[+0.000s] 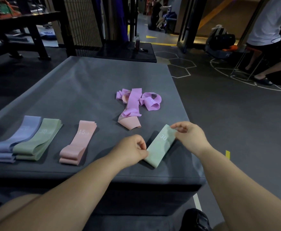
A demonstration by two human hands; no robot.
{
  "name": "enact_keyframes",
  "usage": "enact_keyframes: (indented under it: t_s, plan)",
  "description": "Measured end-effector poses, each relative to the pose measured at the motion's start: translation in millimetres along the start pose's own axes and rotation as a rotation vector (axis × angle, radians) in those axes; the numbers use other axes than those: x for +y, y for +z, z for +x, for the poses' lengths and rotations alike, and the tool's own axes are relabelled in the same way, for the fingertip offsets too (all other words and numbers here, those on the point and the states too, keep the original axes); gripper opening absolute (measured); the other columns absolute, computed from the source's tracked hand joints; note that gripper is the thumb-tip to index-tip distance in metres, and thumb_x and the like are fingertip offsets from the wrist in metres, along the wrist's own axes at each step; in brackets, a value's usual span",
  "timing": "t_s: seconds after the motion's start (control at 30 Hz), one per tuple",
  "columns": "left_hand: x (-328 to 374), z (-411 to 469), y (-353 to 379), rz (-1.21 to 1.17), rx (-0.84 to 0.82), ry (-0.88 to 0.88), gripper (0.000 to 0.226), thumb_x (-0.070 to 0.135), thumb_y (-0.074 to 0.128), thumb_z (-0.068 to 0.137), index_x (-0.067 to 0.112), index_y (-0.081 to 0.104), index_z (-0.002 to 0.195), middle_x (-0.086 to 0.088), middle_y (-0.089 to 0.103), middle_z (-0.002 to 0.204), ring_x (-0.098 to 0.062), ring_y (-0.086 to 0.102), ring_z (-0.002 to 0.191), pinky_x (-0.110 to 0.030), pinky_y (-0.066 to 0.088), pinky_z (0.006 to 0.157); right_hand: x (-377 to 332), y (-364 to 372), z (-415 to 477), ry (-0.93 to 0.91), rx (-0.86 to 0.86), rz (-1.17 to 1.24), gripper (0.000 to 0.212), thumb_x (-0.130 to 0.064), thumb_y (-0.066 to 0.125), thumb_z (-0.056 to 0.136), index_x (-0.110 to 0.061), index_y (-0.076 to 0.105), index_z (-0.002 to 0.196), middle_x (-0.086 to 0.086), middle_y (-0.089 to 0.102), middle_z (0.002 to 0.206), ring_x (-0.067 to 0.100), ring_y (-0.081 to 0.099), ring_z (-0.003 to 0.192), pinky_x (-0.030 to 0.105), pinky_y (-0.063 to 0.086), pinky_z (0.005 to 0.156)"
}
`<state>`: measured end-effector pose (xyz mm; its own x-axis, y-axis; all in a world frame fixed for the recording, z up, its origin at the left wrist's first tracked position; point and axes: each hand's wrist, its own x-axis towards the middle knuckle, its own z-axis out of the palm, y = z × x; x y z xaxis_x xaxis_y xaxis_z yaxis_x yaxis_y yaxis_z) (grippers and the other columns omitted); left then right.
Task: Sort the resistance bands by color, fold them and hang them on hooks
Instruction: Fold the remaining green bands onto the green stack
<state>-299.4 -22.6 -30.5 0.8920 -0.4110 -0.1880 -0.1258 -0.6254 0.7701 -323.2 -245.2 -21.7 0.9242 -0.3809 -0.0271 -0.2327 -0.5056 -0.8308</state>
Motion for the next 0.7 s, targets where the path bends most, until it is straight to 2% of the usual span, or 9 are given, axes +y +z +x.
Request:
enact_keyframes:
  t_s: [0.13, 0.23, 0.3, 0.37, 0.47, 0.53, 0.63, 0.7]
  plan:
    - [1.5, -3.5, 0.0, 0.107, 0.028, 0.002, 0.012, 0.025, 0.067, 0.078, 0.028, 0.056, 0.075, 0.015, 0.065, 0.067, -0.005, 0.057, 0.064, -0.024, 0.045, 0.064, -2.8, 12.7, 3.3, -0.038, 0.030, -0.058, 0.032, -0.008, 0.055, 0.088, -0.037, 0.066, 0.084, -0.018, 0.067, 0.092, -0.001, 0.061, 0.085, 0.008, 0.042, 0.068]
    - [3.7, -8.2, 1.5, 0.262, 0.078, 0.080, 0.012, 0.027, 0.065, 0.079, 0.029, 0.054, 0.076, 0.015, 0.062, 0.072, -0.005, 0.054, 0.076, -0.021, 0.038, 0.060, -5.1, 21.2, 4.2, -0.058, 0.036, -0.149, 0.031, -0.009, 0.051, 0.090, -0.031, 0.070, 0.099, -0.014, 0.067, 0.101, 0.005, 0.062, 0.089, 0.016, 0.045, 0.074]
    - [2.6, -9.4, 4.4, 0.366, 0.145, 0.173, 0.006, 0.029, 0.064, 0.079, 0.030, 0.058, 0.080, 0.013, 0.060, 0.082, -0.009, 0.049, 0.090, -0.022, 0.039, 0.069, -3.8, 26.1, 6.2, -0.091, 0.031, -0.247, 0.034, -0.010, 0.051, 0.091, -0.030, 0.070, 0.109, -0.011, 0.069, 0.110, 0.010, 0.063, 0.100, 0.025, 0.049, 0.086]
    - [-1.0, -7.9, 7.3, 0.406, 0.171, 0.245, 0.008, 0.028, 0.063, 0.080, 0.030, 0.063, 0.088, 0.011, 0.058, 0.095, -0.013, 0.046, 0.098, -0.026, 0.042, 0.081, 0.1, 29.0, 8.7, -0.108, 0.022, -0.333, 0.036, -0.011, 0.051, 0.092, -0.032, 0.068, 0.115, -0.010, 0.069, 0.116, 0.013, 0.062, 0.107, 0.028, 0.049, 0.093]
    - [-4.3, -5.5, 9.4, 0.354, 0.144, 0.350, 0.024, 0.020, 0.062, 0.083, 0.028, 0.067, 0.105, 0.010, 0.061, 0.106, -0.015, 0.049, 0.100, -0.024, 0.040, 0.085, 5.6, 31.1, 10.8, -0.169, 0.030, -0.452, 0.034, -0.013, 0.052, 0.092, -0.028, 0.070, 0.117, -0.005, 0.069, 0.118, 0.017, 0.059, 0.113, 0.029, 0.047, 0.093]
    - [-5.0, -5.5, 9.3, 0.355, 0.099, 0.412, 0.028, 0.015, 0.060, 0.085, 0.026, 0.070, 0.109, 0.011, 0.065, 0.107, -0.014, 0.050, 0.100, -0.018, 0.037, 0.084, 6.8, 31.6, 11.1, -0.243, 0.046, -0.462, 0.034, -0.010, 0.053, 0.091, -0.024, 0.072, 0.115, -0.002, 0.068, 0.119, 0.019, 0.056, 0.116, 0.028, 0.045, 0.096]
    - [-7.3, -4.0, 10.6, 0.338, 0.045, 0.403, 0.027, 0.018, 0.055, 0.086, 0.025, 0.074, 0.103, 0.009, 0.068, 0.105, -0.014, 0.056, 0.101, -0.026, 0.045, 0.090, 7.5, 31.7, 9.6, -0.292, 0.036, -0.490, 0.036, -0.005, 0.053, 0.090, -0.021, 0.071, 0.117, -0.001, 0.064, 0.120, 0.019, 0.055, 0.117, 0.030, 0.044, 0.097]
    - [-6.4, -3.4, 11.1, 0.333, 0.045, 0.395, 0.027, 0.029, 0.049, 0.083, 0.025, 0.074, 0.094, 0.007, 0.068, 0.095, -0.016, 0.058, 0.095, -0.033, 0.049, 0.084, 8.4, 31.8, 7.5, -0.319, 0.011, -0.541, 0.038, -0.005, 0.052, 0.091, -0.019, 0.068, 0.122, -0.001, 0.063, 0.125, 0.019, 0.054, 0.120, 0.029, 0.043, 0.097]
